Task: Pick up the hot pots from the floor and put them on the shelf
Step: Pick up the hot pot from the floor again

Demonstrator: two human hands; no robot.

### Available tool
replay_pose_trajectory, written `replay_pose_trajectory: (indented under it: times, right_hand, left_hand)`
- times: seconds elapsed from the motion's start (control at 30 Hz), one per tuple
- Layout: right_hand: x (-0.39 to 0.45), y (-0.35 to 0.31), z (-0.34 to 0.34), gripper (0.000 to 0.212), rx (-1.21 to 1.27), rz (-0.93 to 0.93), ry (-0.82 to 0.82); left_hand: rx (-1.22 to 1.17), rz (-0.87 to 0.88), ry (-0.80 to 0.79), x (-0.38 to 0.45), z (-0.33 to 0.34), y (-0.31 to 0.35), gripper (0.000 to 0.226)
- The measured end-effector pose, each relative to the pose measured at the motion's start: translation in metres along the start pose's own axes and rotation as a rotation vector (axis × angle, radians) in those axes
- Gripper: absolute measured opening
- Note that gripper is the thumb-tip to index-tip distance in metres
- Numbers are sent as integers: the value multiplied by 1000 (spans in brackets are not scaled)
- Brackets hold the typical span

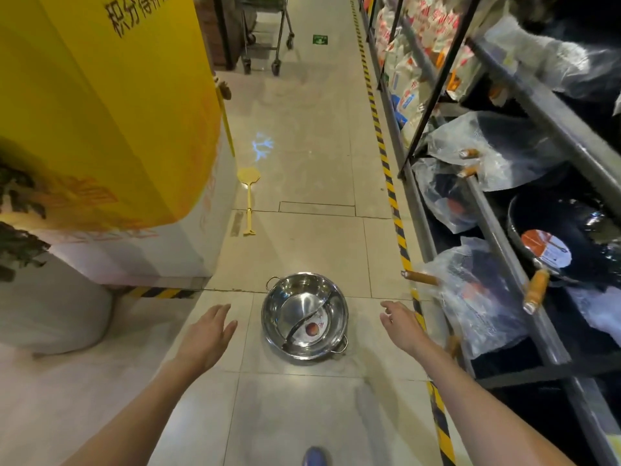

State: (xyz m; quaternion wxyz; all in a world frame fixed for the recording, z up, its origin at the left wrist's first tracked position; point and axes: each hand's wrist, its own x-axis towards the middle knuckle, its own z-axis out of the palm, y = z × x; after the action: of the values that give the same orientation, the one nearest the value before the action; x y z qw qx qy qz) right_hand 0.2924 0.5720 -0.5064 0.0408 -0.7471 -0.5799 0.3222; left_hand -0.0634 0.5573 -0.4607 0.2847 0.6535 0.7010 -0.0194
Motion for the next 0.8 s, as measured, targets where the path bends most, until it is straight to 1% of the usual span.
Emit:
replay_pose_trajectory:
  times: [0.1, 0.23, 0.33, 0.47, 0.63, 0.73, 0.8]
  right_hand:
    - [55, 11, 24, 39, -1, 13, -14]
    - [132, 31, 76, 43, 6, 24, -48]
    - [189, 51, 133, 48, 28, 21, -61]
    - [262, 93, 221, 56, 26, 31, -65]
    - [345, 142, 313, 63, 46, 5, 9]
    - [383, 164, 353, 68, 34, -48, 38]
    - [398, 174, 369, 69, 56, -94, 83]
  left_hand:
    - [-7, -24, 9, 53, 23, -9, 52]
    - [-28, -44, 24, 126, 75, -37, 52]
    - [-29, -52, 32, 189, 131, -64, 52]
    - [-29, -29, 18, 274, 228, -103, 57]
    - [-111, 25, 40, 364, 337, -151, 69]
    - [-153, 47, 64, 401, 383, -169, 72]
    - [-155, 114, 93, 417, 403, -179, 72]
